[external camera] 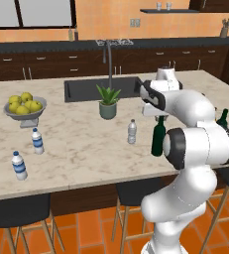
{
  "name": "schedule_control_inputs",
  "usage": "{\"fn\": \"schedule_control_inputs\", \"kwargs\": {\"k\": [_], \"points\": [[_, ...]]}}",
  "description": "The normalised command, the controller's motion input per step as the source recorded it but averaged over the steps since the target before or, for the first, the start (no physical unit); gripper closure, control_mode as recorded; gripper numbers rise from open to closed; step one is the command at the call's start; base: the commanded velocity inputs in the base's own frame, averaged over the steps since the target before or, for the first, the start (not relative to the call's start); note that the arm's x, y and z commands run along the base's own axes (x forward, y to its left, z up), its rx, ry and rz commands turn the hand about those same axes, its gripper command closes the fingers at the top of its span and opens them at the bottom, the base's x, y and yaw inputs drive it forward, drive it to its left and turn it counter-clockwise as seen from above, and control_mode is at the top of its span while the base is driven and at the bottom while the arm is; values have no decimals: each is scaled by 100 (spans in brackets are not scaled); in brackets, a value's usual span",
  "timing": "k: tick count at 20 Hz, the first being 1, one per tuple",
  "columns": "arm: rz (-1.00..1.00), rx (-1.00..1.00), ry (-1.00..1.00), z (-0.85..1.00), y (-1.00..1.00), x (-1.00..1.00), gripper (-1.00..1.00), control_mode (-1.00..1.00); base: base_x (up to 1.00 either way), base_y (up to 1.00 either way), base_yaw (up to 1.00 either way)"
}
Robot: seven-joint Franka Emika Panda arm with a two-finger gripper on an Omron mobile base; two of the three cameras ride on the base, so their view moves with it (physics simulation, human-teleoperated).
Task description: Move the plastic bottles in the middle to the plastics group, and the glass bottles in the middle to the glass group.
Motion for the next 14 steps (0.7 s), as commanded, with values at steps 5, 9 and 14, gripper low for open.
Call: {"fn": "schedule_control_inputs", "kwargs": {"k": [5,9,14], "points": [[-1,0,0,17,-77,-17,100,-100,0,0,0],[-5,0,0,4,-77,3,100,-100,0,0,0],[-12,-4,0,0,-65,22,100,-100,0,0,0]]}}
